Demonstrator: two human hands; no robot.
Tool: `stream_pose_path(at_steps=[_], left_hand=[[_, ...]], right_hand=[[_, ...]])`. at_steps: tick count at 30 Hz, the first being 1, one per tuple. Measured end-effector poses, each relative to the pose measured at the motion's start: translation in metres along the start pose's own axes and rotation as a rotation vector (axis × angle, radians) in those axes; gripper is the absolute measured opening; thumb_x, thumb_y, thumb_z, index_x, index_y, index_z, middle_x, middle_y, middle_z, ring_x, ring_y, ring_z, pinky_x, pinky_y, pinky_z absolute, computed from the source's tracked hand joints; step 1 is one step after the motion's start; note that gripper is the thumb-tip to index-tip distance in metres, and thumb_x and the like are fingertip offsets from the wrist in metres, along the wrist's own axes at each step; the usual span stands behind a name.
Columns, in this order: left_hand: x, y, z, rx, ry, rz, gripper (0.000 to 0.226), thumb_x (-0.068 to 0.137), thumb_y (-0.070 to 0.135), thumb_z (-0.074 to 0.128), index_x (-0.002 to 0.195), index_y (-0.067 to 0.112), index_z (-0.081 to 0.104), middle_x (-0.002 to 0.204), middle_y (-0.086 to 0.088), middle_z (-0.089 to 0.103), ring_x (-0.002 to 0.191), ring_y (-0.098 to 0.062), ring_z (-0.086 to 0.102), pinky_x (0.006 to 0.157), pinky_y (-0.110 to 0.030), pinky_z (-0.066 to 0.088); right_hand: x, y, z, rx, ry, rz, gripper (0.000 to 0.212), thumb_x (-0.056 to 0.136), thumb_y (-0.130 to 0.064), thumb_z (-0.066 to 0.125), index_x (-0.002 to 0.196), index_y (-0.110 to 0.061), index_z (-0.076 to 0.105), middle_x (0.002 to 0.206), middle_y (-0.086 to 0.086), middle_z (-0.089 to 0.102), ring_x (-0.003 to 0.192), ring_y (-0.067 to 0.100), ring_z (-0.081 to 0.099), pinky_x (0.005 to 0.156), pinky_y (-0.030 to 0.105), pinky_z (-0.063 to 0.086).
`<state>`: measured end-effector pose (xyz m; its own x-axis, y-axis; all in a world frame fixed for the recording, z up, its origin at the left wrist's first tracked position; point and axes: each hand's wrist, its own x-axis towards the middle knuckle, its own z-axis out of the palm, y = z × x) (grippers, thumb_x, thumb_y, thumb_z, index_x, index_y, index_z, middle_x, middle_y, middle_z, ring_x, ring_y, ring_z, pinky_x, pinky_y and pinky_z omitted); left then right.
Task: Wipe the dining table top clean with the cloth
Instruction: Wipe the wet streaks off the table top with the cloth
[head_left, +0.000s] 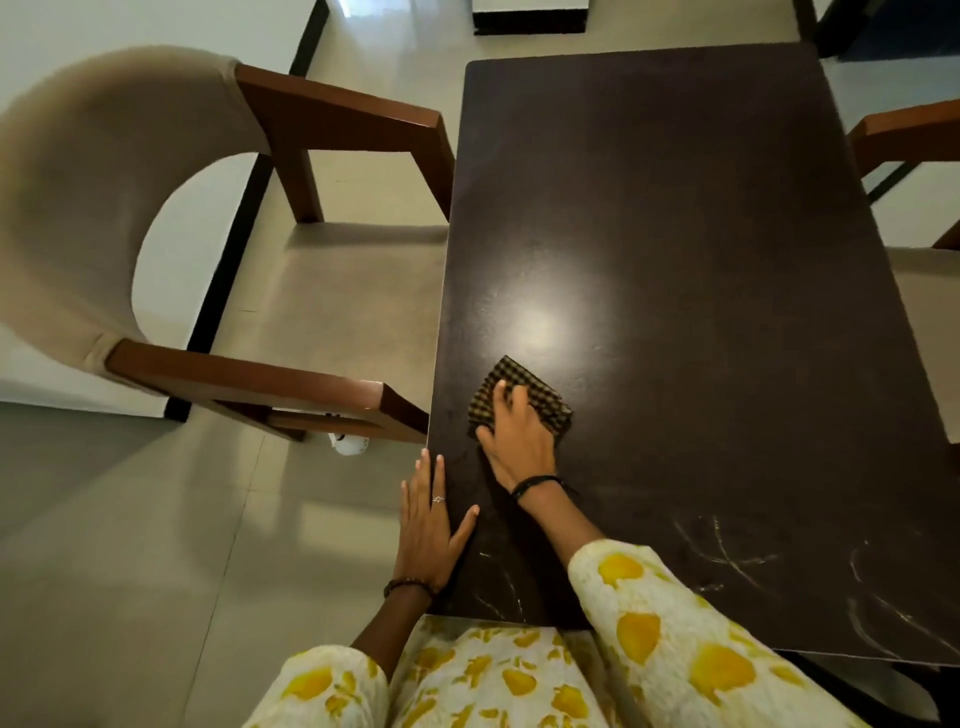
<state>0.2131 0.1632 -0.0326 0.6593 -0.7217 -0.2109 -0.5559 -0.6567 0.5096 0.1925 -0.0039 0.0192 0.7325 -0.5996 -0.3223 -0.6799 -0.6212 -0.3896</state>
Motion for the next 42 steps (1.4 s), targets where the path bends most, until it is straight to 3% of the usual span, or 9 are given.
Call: stream_pose_path(at_steps=[5, 11, 14, 17, 21, 26, 31, 36, 42], left_hand=[[-0.01, -0.001, 0.003, -0.054, 0.043, -0.104, 0.081, 0.082, 0.065, 0.027, 0.142, 0.019, -0.003, 0.15, 0.004, -0.002, 0.138, -0.011, -0.005, 0.112, -0.034, -0.007], [-0.012, -0.001, 0.003, -0.064, 0.041, -0.137, 0.08, 0.08, 0.066, 0.025, 0.141, 0.022, -0.004, 0.149, 0.007, 0.0, 0.138, -0.009, -0.003, 0.111, -0.03, -0.009], [-0.013, -0.001, 0.004, -0.055, 0.024, -0.162, 0.086, 0.078, 0.067, 0.022, 0.144, 0.015, 0.002, 0.152, 0.0, 0.008, 0.14, -0.014, 0.002, 0.111, -0.029, -0.008], [-0.013, 0.0, 0.003, -0.058, 0.023, -0.161, 0.088, 0.079, 0.066, 0.022, 0.144, 0.008, 0.011, 0.152, -0.011, 0.018, 0.14, -0.021, 0.012, 0.113, -0.033, 0.0], [-0.012, 0.005, -0.001, -0.068, 0.069, -0.145, 0.085, 0.081, 0.062, 0.027, 0.144, 0.007, 0.013, 0.15, -0.012, 0.023, 0.137, -0.026, 0.021, 0.113, -0.042, 0.015], [-0.013, 0.003, 0.001, -0.072, 0.076, -0.14, 0.081, 0.083, 0.061, 0.03, 0.144, 0.011, 0.01, 0.15, -0.01, 0.023, 0.137, -0.026, 0.023, 0.113, -0.042, 0.016], [-0.013, 0.003, 0.003, -0.068, 0.087, -0.15, 0.079, 0.084, 0.059, 0.033, 0.143, 0.008, 0.018, 0.148, -0.013, 0.029, 0.134, -0.029, 0.03, 0.111, -0.045, 0.023], [-0.01, 0.003, 0.003, -0.036, 0.114, -0.146, 0.077, 0.085, 0.054, 0.037, 0.141, 0.004, 0.024, 0.142, -0.016, 0.038, 0.127, -0.031, 0.041, 0.104, -0.047, 0.034], [-0.011, 0.002, 0.006, 0.032, 0.147, -0.123, 0.075, 0.086, 0.052, 0.037, 0.14, 0.002, 0.025, 0.139, -0.018, 0.041, 0.124, -0.032, 0.044, 0.102, -0.048, 0.036]], right_hand=[[0.027, -0.034, 0.005, -0.064, -0.085, -0.178, 0.065, 0.093, -0.035, 0.048, 0.145, -0.007, 0.022, 0.136, 0.014, 0.034, 0.11, 0.03, 0.05, 0.083, 0.041, 0.048], [0.02, -0.032, 0.016, -0.166, -0.116, -0.355, 0.061, 0.093, -0.037, 0.047, 0.146, -0.016, 0.024, 0.134, 0.014, 0.035, 0.111, 0.03, 0.047, 0.086, 0.04, 0.043], [0.009, -0.024, 0.023, -0.169, -0.13, -0.431, 0.061, 0.092, -0.038, 0.047, 0.146, -0.02, 0.026, 0.131, 0.014, 0.038, 0.113, 0.03, 0.044, 0.089, 0.041, 0.038], [0.0, -0.012, 0.026, -0.206, -0.14, -0.528, 0.061, 0.091, -0.038, 0.049, 0.146, -0.023, 0.027, 0.128, 0.015, 0.041, 0.111, 0.032, 0.045, 0.088, 0.041, 0.036], [-0.002, 0.009, 0.012, -0.268, -0.204, -0.629, 0.059, 0.092, -0.037, 0.048, 0.146, -0.028, 0.026, 0.13, 0.013, 0.04, 0.116, 0.029, 0.042, 0.094, 0.04, 0.032], [-0.003, 0.048, -0.012, -0.315, -0.251, -0.665, 0.052, 0.088, -0.036, 0.052, 0.138, -0.04, 0.038, 0.124, 0.009, 0.045, 0.114, 0.026, 0.044, 0.097, 0.043, 0.033], [0.001, 0.077, -0.031, -0.316, -0.26, -0.651, 0.048, 0.086, -0.025, 0.058, 0.13, -0.042, 0.049, 0.139, 0.007, 0.042, 0.122, 0.029, 0.043, 0.098, 0.047, 0.032], [0.03, 0.038, -0.03, -0.369, -0.326, -0.659, 0.047, 0.092, -0.017, 0.047, 0.132, -0.042, 0.046, 0.148, -0.001, 0.028, 0.131, 0.027, 0.027, 0.108, 0.047, 0.02], [0.054, -0.015, -0.015, -0.381, -0.34, -0.746, 0.044, 0.089, -0.011, 0.047, 0.124, -0.037, 0.054, 0.142, 0.003, 0.032, 0.126, 0.031, 0.029, 0.103, 0.05, 0.027]])
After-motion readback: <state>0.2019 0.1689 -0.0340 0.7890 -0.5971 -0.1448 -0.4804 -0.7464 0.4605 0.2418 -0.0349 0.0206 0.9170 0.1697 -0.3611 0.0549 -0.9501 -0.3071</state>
